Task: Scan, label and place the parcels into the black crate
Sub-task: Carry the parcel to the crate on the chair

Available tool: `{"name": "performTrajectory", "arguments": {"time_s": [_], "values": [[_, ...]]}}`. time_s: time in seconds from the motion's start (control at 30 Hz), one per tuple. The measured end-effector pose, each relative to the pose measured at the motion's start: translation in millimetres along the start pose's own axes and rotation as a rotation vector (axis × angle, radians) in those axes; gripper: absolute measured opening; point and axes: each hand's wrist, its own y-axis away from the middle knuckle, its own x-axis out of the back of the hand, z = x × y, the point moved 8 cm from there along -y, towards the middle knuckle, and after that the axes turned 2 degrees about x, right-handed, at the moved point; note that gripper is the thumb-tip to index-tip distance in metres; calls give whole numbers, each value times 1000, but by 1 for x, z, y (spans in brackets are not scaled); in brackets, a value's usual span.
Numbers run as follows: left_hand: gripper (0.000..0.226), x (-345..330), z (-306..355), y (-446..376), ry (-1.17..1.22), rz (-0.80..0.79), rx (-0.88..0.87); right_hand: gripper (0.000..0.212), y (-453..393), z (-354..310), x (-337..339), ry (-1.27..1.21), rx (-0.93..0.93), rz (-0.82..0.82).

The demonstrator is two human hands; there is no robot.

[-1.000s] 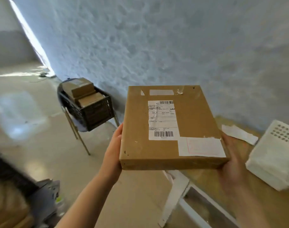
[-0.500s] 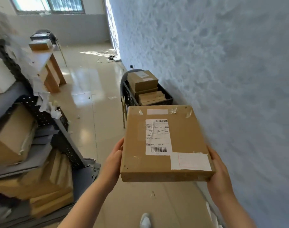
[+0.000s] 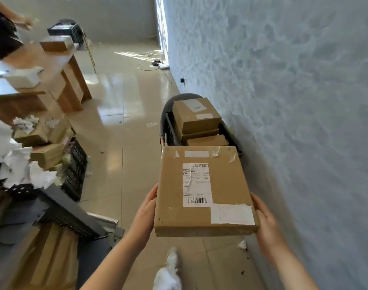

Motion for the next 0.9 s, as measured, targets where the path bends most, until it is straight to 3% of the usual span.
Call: {"name": "performTrajectory", "arguments": {"time_s": [0.17,0.47,0.7,0.9], "values": [[36,-7,10,-103,-18,23,3,34,-98,0,-13,-78,-90,28],[34,-29,-5,-269,-117,-34,183,38,-257,9,-18,-55,-201,36],[38,-59,-22,-348,-172,7,266,41,-366,31,1,-20,-320,8],[42,-76,-47,-383,-188,94,333,50,-429,33,2,122,-320,-113]]}}
